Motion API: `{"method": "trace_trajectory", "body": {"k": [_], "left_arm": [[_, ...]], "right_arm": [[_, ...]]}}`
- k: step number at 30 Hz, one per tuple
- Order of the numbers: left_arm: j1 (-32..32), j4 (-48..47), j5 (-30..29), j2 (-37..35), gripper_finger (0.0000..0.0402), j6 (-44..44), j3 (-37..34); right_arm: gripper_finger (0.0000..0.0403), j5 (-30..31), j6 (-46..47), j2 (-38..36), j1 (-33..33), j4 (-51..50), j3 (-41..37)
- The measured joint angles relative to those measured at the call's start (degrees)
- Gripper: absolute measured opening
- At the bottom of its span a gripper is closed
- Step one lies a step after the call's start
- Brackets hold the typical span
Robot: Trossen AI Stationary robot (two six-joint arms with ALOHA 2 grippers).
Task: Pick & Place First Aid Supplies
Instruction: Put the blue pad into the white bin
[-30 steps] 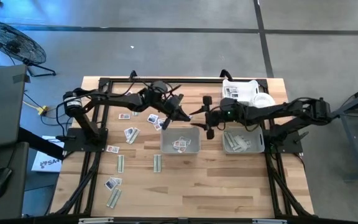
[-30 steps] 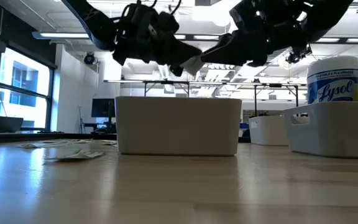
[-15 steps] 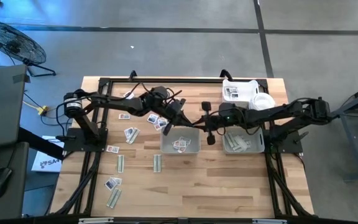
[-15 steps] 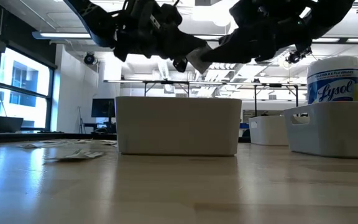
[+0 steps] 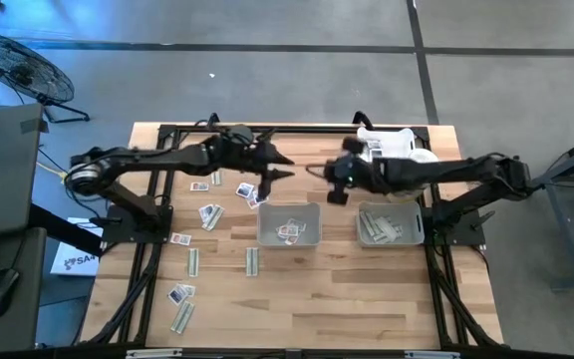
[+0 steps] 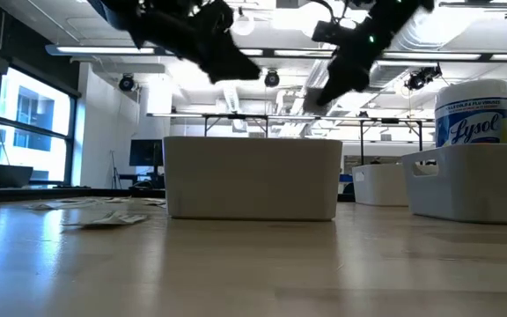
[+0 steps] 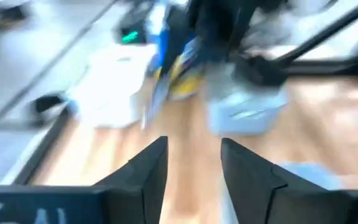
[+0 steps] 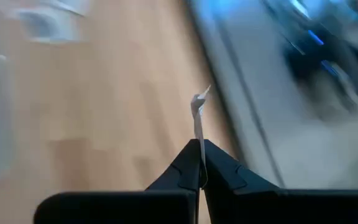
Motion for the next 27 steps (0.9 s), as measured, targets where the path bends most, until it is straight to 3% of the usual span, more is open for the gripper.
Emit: {"method": "trace_trajectory", "body": {"k": [2, 5, 8, 11, 16, 22, 27], "left_arm": [[-0.1, -5.5, -8.1, -2.3, 0.0151, 0.3, -0.1], [-0.1, -10.8, -18.8, -4.6, 0.0151, 0.4, -0.1], [-0.1, -15.4, -26.6, -5.3, 0.0151, -0.1, -0.1], [-0.1, -18.3, -31.0, -5.4, 0.0151, -1.4, -0.1], [-0.1, -21.0, -31.4, -5.4, 0.0151, -3.2, -0.1], [0.5, -24.0, -30.5, -5.4, 0.0151, -4.7, -0.1], [4.6, -26.6, -16.2, -6.1, 0.0151, -7.5, -0.3]], "right_arm": [[0.0002, 4.3, 4.9, 0.5, -2.5, -8.4, 4.9], [0.0003, 4.5, 15.1, 1.1, -8.3, -18.9, 9.9], [0.0002, 3.6, 23.5, 2.3, -15.1, -25.6, 11.8], [0.0002, 3.3, 26.1, 4.3, -22.0, -27.2, 11.1], [0.0002, -3.2, 21.9, 10.4, -30.2, -26.8, 9.9], [0.0004, -9.5, 19.1, 18.2, -33.5, -26.8, 9.9], [0.0005, -13.0, 15.7, 21.3, -34.4, -26.7, 9.9]]}}
